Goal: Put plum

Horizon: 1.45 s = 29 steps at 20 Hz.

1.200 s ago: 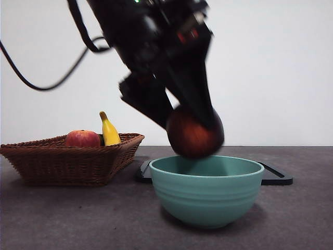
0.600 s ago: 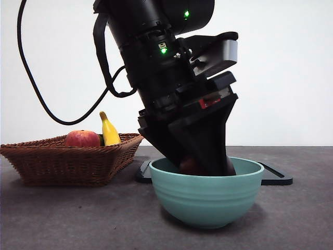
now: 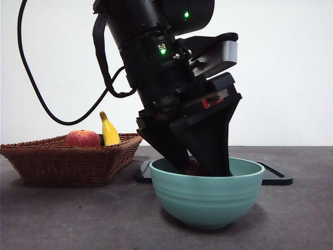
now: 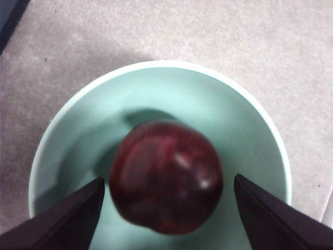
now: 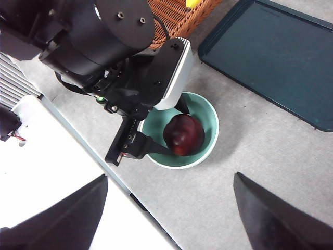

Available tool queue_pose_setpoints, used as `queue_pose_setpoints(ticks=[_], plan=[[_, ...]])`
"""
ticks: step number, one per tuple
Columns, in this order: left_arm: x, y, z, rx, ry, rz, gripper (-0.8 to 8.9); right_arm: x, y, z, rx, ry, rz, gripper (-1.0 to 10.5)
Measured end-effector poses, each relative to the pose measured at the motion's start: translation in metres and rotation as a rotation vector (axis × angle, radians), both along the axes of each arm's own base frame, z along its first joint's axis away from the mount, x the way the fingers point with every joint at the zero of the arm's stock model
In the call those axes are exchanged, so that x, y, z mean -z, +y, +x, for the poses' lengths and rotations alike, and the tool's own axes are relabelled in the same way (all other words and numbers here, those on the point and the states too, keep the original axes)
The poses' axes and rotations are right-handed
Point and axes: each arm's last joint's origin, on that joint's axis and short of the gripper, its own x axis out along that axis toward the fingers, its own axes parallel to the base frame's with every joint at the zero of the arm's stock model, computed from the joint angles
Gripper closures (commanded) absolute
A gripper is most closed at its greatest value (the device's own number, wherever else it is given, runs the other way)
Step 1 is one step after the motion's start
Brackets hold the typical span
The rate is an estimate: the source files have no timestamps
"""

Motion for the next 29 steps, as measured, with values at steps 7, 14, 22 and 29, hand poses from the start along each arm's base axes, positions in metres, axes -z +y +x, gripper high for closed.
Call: queue_pose_setpoints(ticks=[7,14,22,29], plan=[[-0.082,0.036,-0.003,-0.082,-0.145,-0.215,4.11,0.0,0.0,0.0,0.0,0.0,0.0,5.6],[-0.146,0.12,-0.003,-0.307,-0.245,-0.353,4.11,0.0,0.0,0.0,0.002,-0.002,-0.001,5.6],[-0.153,0.185,-0.025,-0.36,0.04,-0.37,4.12,0.0,-0.001,0.001,0.022,-0.01,-0.022,5.6],[-0.146,0.192,-0.047,-0.229,0.235,-0.336,4.13,0.005,0.003,0.012,0.021,0.033,-0.037,5.6]])
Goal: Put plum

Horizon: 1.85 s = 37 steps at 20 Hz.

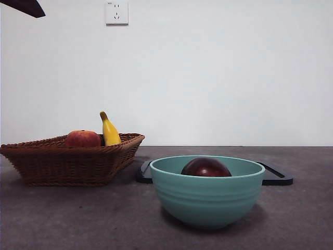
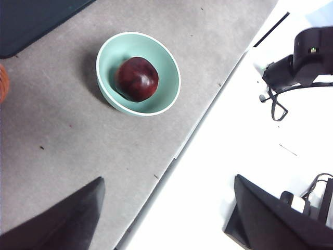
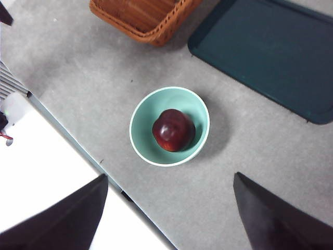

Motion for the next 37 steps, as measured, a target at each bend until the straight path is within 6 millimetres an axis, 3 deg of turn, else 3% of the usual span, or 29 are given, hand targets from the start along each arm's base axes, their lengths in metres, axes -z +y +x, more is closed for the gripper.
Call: queue_pose_setpoints(ticks=[7,13,21,25,32,37], plan=[[0.0,0.0,0.0,0.009,-0.01,0.0,4.13,0.014,0.005,0.013,-0.002,0.058,-0.01,5.6],[0.0,0.0,0.0,0.011,-0.016,-0.002,4.13,0.088,0.025,0.036,0.039,0.139,0.053,5.6],[-0.001,0.0,0.001,0.013,-0.023,-0.004,4.13,0.136,0.057,0.068,0.088,0.178,-0.005,6.0],[-0.001,0.0,0.001,0.013,-0.023,-0.004,4.13,0.158,0.071,0.082,0.092,0.194,-0.062,6.8],[-0.001,0.0,0.001,0.013,-0.023,-0.004,4.13,0.175,0.083,0.091,0.094,0.184,-0.106,8.9],[-0.001,0.0,0.001,0.013,-0.023,-0.004,4.13,0.176,0.086,0.091,0.084,0.179,-0.106,9.4]])
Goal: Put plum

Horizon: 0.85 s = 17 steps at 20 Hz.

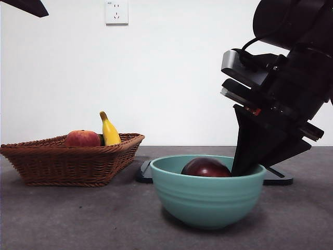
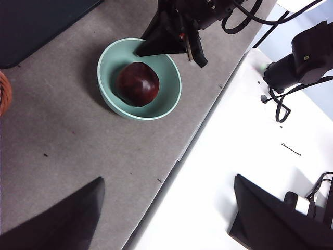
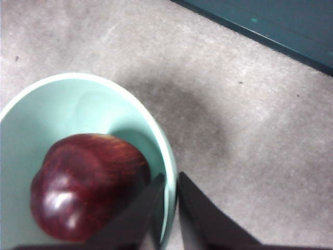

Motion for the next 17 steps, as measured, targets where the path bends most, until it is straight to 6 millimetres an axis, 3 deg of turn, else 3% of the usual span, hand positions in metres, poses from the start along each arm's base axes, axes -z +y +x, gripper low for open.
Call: queue_pose_setpoints(ticks=[10,17], plan=[[0.0,0.0,0.0,0.0,0.0,0.0,4.13,-0.004,0.001,0.001,-0.002,-0.009,0.006,9.4],[0.0,0.0,0.0,0.0,0.0,0.0,4.13,-0.055,0.009,0.019,0.016,-0.097,0.06,9.4]])
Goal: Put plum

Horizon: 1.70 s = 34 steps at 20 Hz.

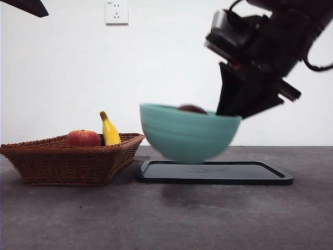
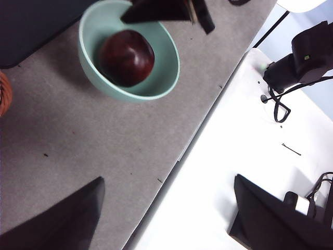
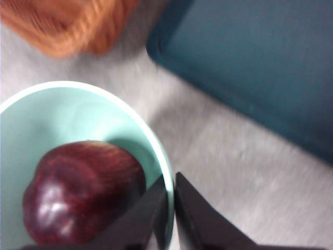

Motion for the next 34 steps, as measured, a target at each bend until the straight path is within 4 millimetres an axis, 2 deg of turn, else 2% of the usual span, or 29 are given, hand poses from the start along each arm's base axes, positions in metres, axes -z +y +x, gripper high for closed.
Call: queue_pose_setpoints(ticks=[3,6,10,14,19,22,24,27,29,31,34], plan=[[0.0,0.0,0.0,0.0,0.0,0.0,4.13,-0.019,-0.006,0.013,0.052,-0.048,0.006,9.4],[0.0,0.0,0.0,0.0,0.0,0.0,4.13,-0.029,-0.013,0.044,0.112,-0.058,-0.006,9.4],[0.0,0.0,0.0,0.0,0.0,0.0,4.13,-0.013,-0.015,0.09,0.14,-0.02,-0.056,9.4],[0.0,0.0,0.0,0.0,0.0,0.0,4.13,0.016,-0.02,0.125,0.176,0.03,-0.083,9.4],[0.0,0.0,0.0,0.0,0.0,0.0,4.13,0.04,-0.024,0.141,0.199,0.064,-0.097,9.4],[0.0,0.0,0.0,0.0,0.0,0.0,4.13,0.04,-0.024,0.141,0.196,0.06,-0.097,9.3],[0.0,0.0,0.0,0.0,0.0,0.0,4.13,0.04,-0.024,0.141,0.196,0.062,-0.097,7.8],[0.0,0.0,0.0,0.0,0.0,0.0,4.13,0.04,-0.024,0.141,0.199,0.069,-0.097,7.7],[0.0,0.0,0.0,0.0,0.0,0.0,4.13,0.028,-0.026,0.137,0.201,0.049,-0.089,7.7],[0.0,0.0,0.0,0.0,0.0,0.0,4.13,-0.01,-0.03,0.124,0.204,-0.044,-0.049,7.7],[0.0,0.0,0.0,0.0,0.0,0.0,4.13,-0.067,-0.04,0.09,0.202,-0.141,-0.002,7.7]])
